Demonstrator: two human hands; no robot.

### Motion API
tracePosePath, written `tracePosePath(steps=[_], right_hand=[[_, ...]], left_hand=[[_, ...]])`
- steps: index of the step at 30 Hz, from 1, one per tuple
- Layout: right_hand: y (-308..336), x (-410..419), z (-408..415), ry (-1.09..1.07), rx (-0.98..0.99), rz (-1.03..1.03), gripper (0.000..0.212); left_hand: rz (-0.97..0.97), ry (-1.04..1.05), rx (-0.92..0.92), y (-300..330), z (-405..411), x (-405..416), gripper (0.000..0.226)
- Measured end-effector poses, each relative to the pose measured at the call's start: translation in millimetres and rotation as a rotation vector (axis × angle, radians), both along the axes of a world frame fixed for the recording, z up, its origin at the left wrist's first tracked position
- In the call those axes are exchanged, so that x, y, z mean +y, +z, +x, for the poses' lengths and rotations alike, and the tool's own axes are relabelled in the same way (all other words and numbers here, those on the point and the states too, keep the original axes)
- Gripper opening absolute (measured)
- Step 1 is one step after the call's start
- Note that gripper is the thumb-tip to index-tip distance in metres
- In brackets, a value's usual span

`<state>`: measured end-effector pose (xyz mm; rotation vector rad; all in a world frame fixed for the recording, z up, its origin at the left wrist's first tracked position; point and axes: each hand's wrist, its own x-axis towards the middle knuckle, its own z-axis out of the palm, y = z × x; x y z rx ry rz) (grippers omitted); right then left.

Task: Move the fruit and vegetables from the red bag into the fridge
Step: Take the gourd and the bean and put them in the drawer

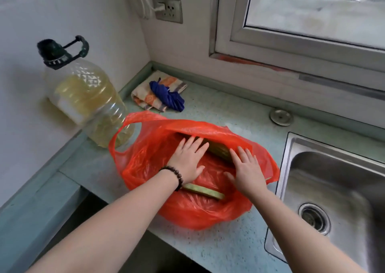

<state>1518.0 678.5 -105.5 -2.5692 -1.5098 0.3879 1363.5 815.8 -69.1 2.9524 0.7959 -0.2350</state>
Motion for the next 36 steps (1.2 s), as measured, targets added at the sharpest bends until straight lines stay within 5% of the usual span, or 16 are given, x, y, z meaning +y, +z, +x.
tracePosePath(steps=[5, 16, 21, 28, 32, 36], right_hand=[[-10.6, 2.3, 18.3, -0.061, 0.076, -0.031, 0.088], [-16.0, -21.9, 50.7, -0.298, 0.241, -0.074, 0.091], [-18.3, -26.1, 52.7, -0.276, 0.235, -0.112, 0.090], [-14.8, -31.8, 53.4, -0.351, 0.206, -0.103, 0.074], [-7.3, -32.5, 48.7, -0.351, 0.207, -0.059, 0.083], [10.4, -33.6, 16.9, -0.340, 0.138, 0.215, 0.082]], left_hand=[[-0.054, -0.222, 0.086, -11.1, 47.0, 11.4, 0.075], [-0.115, -0.307, 0.062, -35.8, 91.8, 26.3, 0.075], [-0.555, -0.232, 0.060, -45.0, 89.6, 27.1, 0.066], [-0.481, -0.399, -0.064, -41.8, 65.1, 41.5, 0.055], [-0.413, -0.530, -0.188, -35.3, 52.7, 45.7, 0.059], [-0.391, -0.537, -0.453, -13.1, 41.1, 49.4, 0.059]])
